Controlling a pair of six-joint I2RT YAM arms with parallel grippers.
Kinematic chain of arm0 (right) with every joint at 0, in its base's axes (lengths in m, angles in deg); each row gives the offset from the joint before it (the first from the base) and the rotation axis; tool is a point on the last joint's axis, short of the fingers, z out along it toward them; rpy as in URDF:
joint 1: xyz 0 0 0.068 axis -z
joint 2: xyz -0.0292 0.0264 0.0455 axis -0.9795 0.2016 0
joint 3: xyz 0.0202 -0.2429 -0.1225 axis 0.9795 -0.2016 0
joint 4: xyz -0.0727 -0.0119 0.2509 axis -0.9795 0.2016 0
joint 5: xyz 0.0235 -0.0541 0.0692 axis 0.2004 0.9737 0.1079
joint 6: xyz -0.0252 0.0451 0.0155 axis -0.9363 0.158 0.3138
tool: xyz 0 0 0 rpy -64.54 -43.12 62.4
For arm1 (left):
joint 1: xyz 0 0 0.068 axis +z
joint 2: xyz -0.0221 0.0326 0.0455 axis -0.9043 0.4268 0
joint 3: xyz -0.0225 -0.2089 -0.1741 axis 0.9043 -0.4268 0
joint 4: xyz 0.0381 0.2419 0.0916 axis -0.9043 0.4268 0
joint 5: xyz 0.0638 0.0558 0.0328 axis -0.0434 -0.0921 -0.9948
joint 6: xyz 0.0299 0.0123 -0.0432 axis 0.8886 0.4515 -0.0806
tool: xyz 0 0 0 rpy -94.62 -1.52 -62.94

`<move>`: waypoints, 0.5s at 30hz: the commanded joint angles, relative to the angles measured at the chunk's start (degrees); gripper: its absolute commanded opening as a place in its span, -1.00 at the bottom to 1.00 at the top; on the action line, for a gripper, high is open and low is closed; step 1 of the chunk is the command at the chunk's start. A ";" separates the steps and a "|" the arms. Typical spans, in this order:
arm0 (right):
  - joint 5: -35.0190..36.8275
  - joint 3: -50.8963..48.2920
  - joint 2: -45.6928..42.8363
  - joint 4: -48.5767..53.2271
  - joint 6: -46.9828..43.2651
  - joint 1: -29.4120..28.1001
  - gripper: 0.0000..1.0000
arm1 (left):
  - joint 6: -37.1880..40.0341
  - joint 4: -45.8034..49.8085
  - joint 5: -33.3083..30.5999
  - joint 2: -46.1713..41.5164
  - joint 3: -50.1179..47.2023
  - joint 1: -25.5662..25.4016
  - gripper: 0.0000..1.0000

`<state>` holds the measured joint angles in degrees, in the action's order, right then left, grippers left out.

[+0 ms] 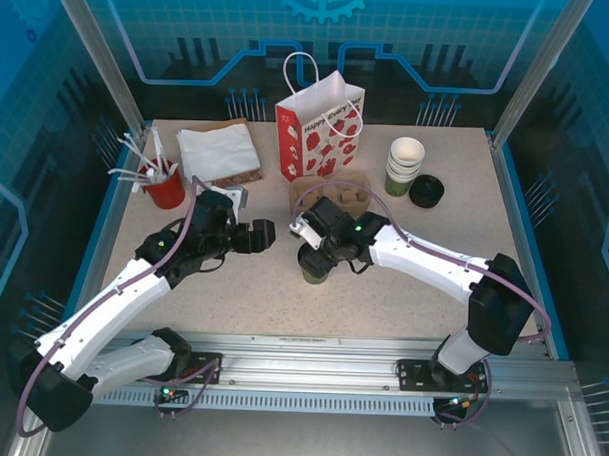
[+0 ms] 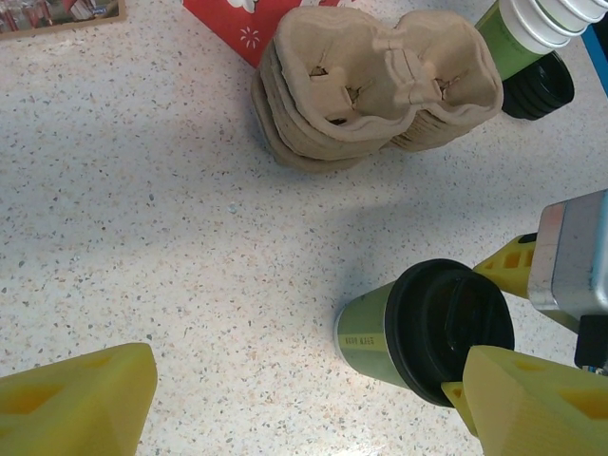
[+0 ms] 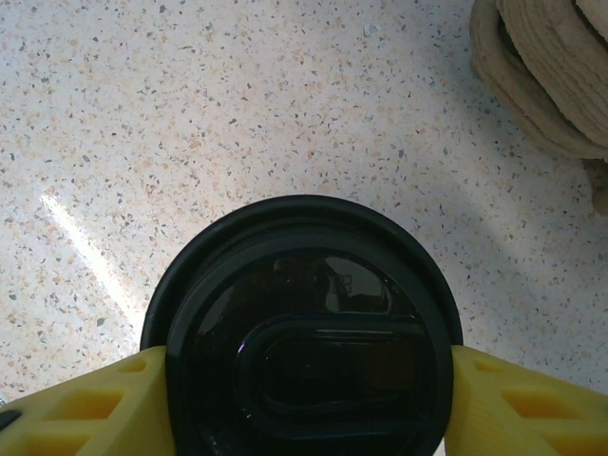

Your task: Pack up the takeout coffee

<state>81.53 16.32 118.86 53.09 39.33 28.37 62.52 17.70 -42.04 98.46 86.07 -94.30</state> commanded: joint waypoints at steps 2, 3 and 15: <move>1.94 -2.14 3.85 9.51 0.93 -0.24 0.10 | 0.02 0.50 0.96 0.27 -0.38 0.47 0.71; 1.50 -1.55 3.58 9.45 0.97 -0.12 0.11 | 0.05 0.48 1.01 0.27 -0.28 0.45 0.71; -6.24 4.99 1.72 8.61 3.55 2.18 0.46 | 1.08 1.43 2.78 1.76 0.31 0.47 0.71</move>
<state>77.97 19.71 119.85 58.05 41.65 29.88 62.58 18.01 -40.97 99.88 86.05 -94.30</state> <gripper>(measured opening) 0.726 0.855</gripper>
